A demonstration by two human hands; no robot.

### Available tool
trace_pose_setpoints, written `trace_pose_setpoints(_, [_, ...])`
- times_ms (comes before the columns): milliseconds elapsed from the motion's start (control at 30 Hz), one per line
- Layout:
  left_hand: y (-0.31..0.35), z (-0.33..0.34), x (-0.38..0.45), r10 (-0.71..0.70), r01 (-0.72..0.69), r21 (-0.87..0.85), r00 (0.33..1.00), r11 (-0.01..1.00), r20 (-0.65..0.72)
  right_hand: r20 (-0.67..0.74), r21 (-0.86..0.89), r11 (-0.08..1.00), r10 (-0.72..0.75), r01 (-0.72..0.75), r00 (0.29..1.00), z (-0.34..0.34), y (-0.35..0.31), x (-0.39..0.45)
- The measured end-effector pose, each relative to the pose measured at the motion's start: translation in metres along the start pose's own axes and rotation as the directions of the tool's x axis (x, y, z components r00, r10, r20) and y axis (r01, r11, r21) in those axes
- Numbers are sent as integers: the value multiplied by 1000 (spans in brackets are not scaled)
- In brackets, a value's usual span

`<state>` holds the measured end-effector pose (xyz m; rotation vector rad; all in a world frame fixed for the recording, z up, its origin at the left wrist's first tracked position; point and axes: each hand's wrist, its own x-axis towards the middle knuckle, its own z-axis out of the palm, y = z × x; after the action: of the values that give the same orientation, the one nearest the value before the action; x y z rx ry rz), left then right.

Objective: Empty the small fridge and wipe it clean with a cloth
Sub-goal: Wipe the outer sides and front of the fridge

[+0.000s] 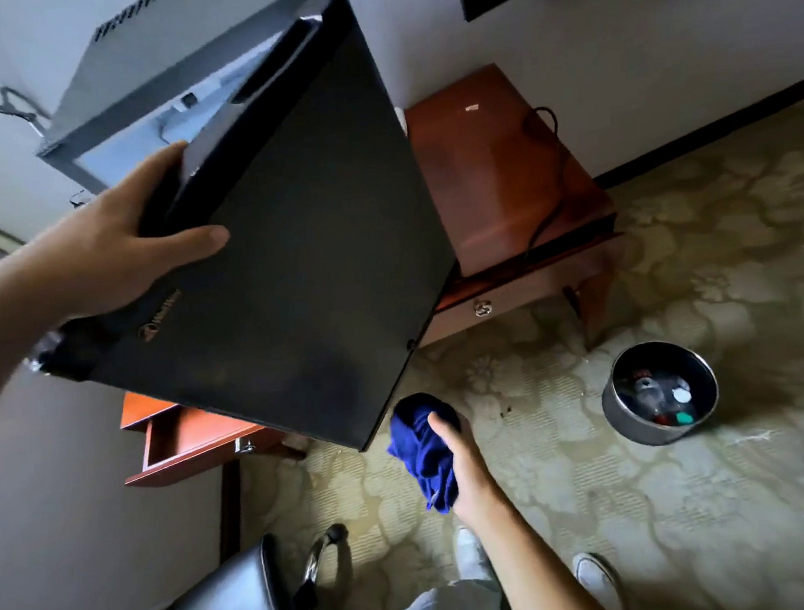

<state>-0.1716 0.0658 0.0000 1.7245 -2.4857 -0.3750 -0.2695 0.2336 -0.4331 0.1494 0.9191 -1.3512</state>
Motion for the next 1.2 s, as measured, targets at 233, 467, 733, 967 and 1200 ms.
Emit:
trace_pose_setpoints(233, [12, 10, -9, -60, 60, 3, 998, 998, -27, -103, -55, 992, -117, 112, 988, 60, 45, 44])
trace_pose_setpoints(467, [5, 10, -7, -44, 45, 39, 999, 998, -24, -201, -169, 912, -404, 375, 892, 62, -62, 114])
trace_pose_setpoints(733, [21, 15, -18, 69, -66, 55, 997, 996, -39, -257, -392, 828, -517, 400, 817, 76, -172, 171])
trace_pose_setpoints(967, [16, 23, -18, 85, -93, -62, 989, 994, -118, -183, -260, 906, -386, 334, 904, 45, -42, 112])
trace_pose_setpoints(1200, [12, 21, -17, 84, -89, -121, 995, 989, -47, -184, 59, 986, 162, -154, 969, 37, 63, 47])
